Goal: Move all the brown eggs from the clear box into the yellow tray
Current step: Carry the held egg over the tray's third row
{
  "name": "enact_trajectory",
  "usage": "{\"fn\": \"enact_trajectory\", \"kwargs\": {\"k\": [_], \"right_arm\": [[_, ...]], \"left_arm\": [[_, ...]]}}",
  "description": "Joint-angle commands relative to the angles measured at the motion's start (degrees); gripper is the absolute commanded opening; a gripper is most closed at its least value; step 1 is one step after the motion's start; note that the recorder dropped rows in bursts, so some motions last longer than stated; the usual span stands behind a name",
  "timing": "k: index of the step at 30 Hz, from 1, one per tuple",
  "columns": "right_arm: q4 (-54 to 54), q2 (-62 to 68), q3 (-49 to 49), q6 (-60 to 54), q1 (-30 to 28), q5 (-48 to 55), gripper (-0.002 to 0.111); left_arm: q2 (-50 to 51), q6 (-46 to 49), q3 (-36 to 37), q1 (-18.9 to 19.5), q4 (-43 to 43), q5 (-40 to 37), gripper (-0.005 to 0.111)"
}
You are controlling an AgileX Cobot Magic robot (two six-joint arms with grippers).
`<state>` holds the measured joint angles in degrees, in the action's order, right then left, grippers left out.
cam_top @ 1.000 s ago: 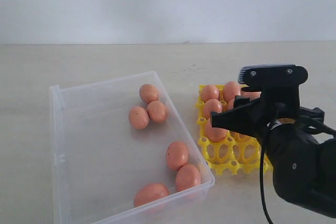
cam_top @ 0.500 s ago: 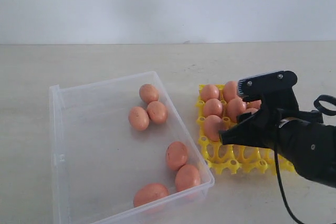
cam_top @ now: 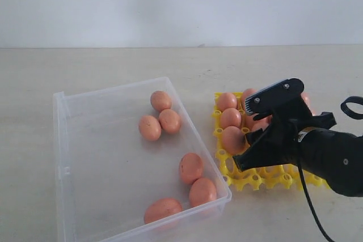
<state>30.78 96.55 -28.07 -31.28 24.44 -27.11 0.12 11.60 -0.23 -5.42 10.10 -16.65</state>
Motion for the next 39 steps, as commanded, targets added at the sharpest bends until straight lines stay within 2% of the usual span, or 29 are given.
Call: {"fn": "enact_trajectory", "kwargs": {"k": [1, 11, 17, 22, 28, 33, 39], "right_arm": [[-3.8, 0.1, 0.1, 1.8, -0.5, 2.1, 0.0], [-2.6, -0.2, 0.1, 3.2, -0.5, 0.9, 0.0], [-2.9, -5.9, 0.1, 4.7, -0.5, -1.0, 0.0], [-8.2, -13.3, 0.1, 10.3, -0.5, -5.3, 0.0], [-16.4, -18.3, 0.1, 19.2, -0.5, -5.0, 0.0], [-16.5, -18.5, 0.4, 23.0, -0.5, -5.5, 0.0], [-16.5, -18.5, 5.4, 32.8, -0.5, -12.4, 0.0]], "left_arm": [[-0.1, 0.0, 0.2, -0.3, -0.1, 0.4, 0.004], [-0.1, 0.0, 0.2, -0.3, -0.1, 0.4, 0.004], [-0.1, 0.0, 0.2, -0.3, -0.1, 0.4, 0.004], [-0.1, 0.0, 0.2, -0.3, -0.1, 0.4, 0.004], [-0.1, 0.0, 0.2, -0.3, -0.1, 0.4, 0.004], [-0.1, 0.0, 0.2, -0.3, -0.1, 0.4, 0.004], [-0.1, 0.0, 0.2, -0.3, -0.1, 0.4, 0.004]]}}
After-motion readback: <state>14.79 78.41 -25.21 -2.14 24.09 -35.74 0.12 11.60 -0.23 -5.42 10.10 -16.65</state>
